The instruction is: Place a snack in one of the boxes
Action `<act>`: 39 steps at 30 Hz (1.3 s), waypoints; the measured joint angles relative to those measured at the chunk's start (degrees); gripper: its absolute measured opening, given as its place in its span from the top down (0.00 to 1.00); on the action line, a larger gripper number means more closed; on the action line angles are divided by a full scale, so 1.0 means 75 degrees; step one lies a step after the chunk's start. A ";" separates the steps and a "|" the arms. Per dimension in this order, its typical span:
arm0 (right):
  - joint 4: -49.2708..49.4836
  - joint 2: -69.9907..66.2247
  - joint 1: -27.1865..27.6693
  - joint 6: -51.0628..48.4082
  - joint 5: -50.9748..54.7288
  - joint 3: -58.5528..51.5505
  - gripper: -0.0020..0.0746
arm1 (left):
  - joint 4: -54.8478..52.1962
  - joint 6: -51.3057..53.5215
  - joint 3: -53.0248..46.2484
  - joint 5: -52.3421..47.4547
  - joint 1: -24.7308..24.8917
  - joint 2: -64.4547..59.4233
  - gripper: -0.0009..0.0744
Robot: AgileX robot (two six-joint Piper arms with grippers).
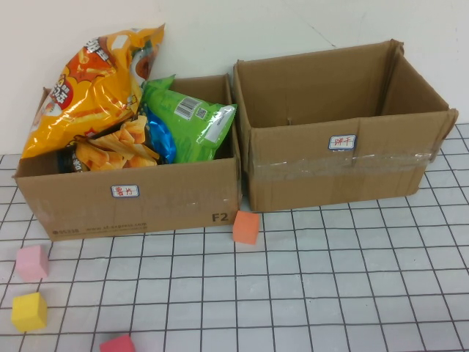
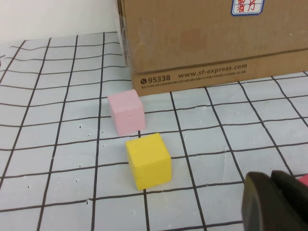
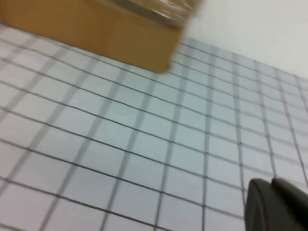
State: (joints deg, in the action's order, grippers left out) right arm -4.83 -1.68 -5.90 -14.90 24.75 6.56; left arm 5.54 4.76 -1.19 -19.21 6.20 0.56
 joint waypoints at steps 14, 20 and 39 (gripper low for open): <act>-0.0047 0.0289 0.0968 0.1299 -0.0397 -0.1002 0.97 | 0.0000 0.0006 0.0000 -0.0013 0.0000 0.0000 0.99; -0.0047 0.0289 0.0968 0.1346 -0.0397 -0.1007 0.97 | 0.0000 0.0006 0.0000 -0.0013 0.0000 0.0000 0.99; -0.0047 0.0289 0.0968 0.1346 -0.0397 -0.1007 0.97 | 0.0000 -0.0010 0.0000 -0.0013 0.0000 0.0000 0.99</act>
State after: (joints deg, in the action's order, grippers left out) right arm -5.18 0.49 1.36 -4.81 21.77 -0.99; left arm 5.54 4.68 -1.19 -19.31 6.20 0.56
